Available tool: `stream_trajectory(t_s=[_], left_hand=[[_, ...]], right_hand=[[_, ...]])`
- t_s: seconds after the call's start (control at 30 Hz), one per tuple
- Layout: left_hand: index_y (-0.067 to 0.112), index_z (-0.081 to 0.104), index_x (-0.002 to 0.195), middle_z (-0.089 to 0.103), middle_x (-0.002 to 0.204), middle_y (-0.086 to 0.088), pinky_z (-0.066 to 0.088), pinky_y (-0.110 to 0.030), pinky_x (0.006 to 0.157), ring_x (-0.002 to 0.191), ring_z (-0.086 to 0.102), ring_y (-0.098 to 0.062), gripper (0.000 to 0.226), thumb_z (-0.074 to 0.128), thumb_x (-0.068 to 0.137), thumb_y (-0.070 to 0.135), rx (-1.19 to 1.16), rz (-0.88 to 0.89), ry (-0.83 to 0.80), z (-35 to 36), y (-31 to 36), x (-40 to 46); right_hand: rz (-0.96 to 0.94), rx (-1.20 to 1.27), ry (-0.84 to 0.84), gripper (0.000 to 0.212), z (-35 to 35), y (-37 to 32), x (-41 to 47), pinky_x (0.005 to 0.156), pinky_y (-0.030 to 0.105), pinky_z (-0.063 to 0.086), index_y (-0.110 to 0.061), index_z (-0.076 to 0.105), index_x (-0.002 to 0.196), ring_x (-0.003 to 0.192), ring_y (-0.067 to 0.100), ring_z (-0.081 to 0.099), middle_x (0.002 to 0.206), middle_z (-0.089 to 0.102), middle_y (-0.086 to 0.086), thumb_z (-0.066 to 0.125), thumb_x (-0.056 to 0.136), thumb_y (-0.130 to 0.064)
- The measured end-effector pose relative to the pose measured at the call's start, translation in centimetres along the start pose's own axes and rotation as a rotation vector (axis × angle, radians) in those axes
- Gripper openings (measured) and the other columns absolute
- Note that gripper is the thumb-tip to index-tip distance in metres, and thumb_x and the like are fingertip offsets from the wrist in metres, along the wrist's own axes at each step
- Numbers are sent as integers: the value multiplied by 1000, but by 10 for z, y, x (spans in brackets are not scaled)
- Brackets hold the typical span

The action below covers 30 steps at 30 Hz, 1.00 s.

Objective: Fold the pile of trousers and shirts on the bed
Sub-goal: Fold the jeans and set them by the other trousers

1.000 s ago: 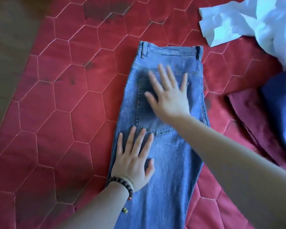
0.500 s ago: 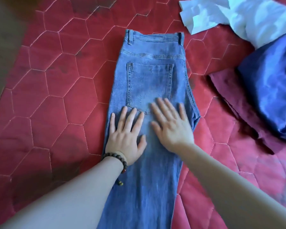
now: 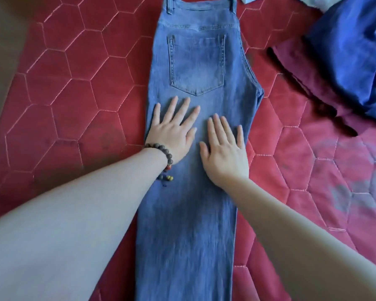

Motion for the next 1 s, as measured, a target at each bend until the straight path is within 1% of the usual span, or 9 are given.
stream_trajectory(t_s=[0.07,0.13,0.2,0.3,0.43,0.53,0.8,0.9,1.0], left_hand=[[31,11,154,8,163,0,4,-55,118,150,4,-26,57,19,99,46,-5,19,-8,3,7,-32],[30,12,154,9,163,-2,4,-53,118,149,6,-27,59,21,99,48,-14,23,-22,6,17,-67],[29,11,154,9,163,-3,4,-53,118,149,5,-28,60,23,98,48,-18,24,-47,9,29,-99],[30,9,154,7,163,-1,1,-56,118,149,2,-30,61,21,97,47,-10,37,-73,13,40,-140],[34,5,154,5,163,-2,4,-60,116,149,2,-33,62,13,95,54,42,99,-103,18,48,-197],[36,6,153,5,163,-2,5,-62,116,149,1,-33,63,14,95,58,36,120,-120,21,54,-237],[36,-5,152,-8,163,-4,0,-60,116,148,-12,-31,69,9,91,64,21,166,-213,37,71,-313],[34,-4,152,-8,163,-5,2,-59,117,148,-12,-29,71,10,90,65,41,231,-244,39,79,-351],[34,-2,153,-3,163,-4,5,-57,118,149,-8,-29,72,15,91,66,51,327,-246,40,82,-393]], right_hand=[[87,-37,-5,63,0,18,-15,119,49,-4,-14,14,154,149,16,2,162,10,0,25,100,-44],[113,-89,-32,64,2,17,-30,118,52,-6,-12,10,154,149,18,-2,162,5,3,21,100,-44],[70,-91,-65,63,7,-6,-55,118,53,-7,-11,8,154,149,19,-5,162,3,4,19,100,-41],[-19,-22,-94,60,16,-35,-106,119,52,-3,-13,12,154,149,17,-2,162,7,1,17,98,-37],[-12,-11,-61,60,20,-41,-168,119,53,0,-15,20,153,149,20,6,161,15,2,24,98,-38],[-38,-10,-59,60,25,-47,-207,118,56,6,-18,24,153,149,22,9,160,18,2,27,98,-40],[-139,-63,-122,62,41,-63,-290,117,60,3,-20,17,154,149,20,3,161,13,-5,24,99,-48],[-217,-56,-168,64,43,-70,-325,117,60,4,-22,16,154,149,20,5,161,13,-4,26,98,-52],[-348,-80,-238,64,47,-67,-363,115,61,12,-24,19,153,149,21,9,161,15,-2,28,97,-53]])
Point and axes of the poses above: each hand's wrist, its own x-axis towards the middle knuckle, its own z-axis out of the palm, y = z × x, the point moved 10 cm from there along x, towards the middle knuckle
